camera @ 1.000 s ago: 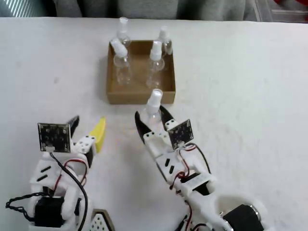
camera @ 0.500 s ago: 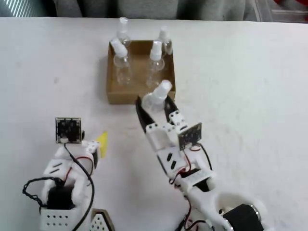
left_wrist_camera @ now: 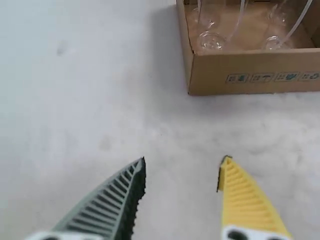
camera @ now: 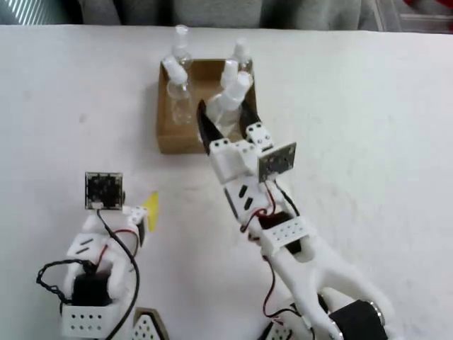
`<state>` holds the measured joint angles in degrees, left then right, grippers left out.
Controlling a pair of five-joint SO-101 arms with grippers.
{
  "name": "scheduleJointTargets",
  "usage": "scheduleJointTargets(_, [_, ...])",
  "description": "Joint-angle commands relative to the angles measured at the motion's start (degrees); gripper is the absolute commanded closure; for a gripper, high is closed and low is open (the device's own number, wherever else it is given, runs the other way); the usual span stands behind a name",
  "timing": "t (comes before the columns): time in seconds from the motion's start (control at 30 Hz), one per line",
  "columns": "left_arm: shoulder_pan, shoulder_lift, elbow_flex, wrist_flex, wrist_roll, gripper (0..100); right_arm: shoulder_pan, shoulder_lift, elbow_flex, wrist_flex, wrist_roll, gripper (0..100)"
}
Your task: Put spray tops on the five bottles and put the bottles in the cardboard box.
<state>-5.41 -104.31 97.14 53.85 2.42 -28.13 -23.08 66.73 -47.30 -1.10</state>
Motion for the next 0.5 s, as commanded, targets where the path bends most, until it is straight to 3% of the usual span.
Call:
scheduleJointTargets(0.0, [-0.6,-0.5,-0.2,-1.2,-0.6,78,-0.4,-0.2,-6.2,3.8,0.6,98.1])
scheduleJointTargets(0.2, [-0.6,-0.5,-0.2,-3.1,-5.3,99,-0.4,6.0,-12.0,4.9,0.6,98.1])
scheduleJointTargets(0.47, [-0.6,-0.5,-0.2,-3.1,-6.7,98,0.1,20.4,-22.1,4.8,0.6,98.1])
